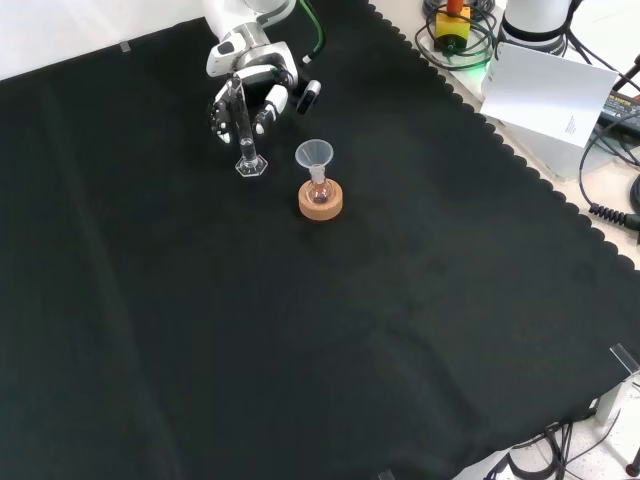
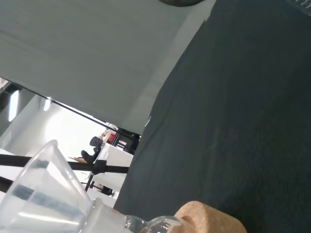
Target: Pick up the graduated cylinder.
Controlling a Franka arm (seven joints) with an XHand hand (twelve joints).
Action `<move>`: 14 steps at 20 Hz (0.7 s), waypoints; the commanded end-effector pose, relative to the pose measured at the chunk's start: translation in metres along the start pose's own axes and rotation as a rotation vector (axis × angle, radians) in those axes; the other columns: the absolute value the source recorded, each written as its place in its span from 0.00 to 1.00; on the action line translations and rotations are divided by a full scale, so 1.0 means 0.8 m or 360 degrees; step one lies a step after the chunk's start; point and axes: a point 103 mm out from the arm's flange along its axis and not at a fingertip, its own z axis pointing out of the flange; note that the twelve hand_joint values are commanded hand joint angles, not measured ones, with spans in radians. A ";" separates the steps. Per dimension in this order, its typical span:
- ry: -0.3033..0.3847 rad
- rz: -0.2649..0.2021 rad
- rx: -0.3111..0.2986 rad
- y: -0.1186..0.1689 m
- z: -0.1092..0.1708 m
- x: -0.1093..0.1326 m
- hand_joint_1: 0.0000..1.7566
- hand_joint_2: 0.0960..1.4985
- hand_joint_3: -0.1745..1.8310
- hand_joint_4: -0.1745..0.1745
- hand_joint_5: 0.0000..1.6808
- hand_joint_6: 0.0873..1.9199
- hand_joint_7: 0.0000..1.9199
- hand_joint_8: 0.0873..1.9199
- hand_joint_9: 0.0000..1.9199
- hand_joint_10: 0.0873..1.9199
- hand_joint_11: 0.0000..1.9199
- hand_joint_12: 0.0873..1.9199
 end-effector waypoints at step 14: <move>0.0015 0.0004 0.0003 -0.002 0.006 0.000 0.68 0.72 0.00 0.39 0.41 0.37 0.35 0.29 0.48 0.17 0.33 0.58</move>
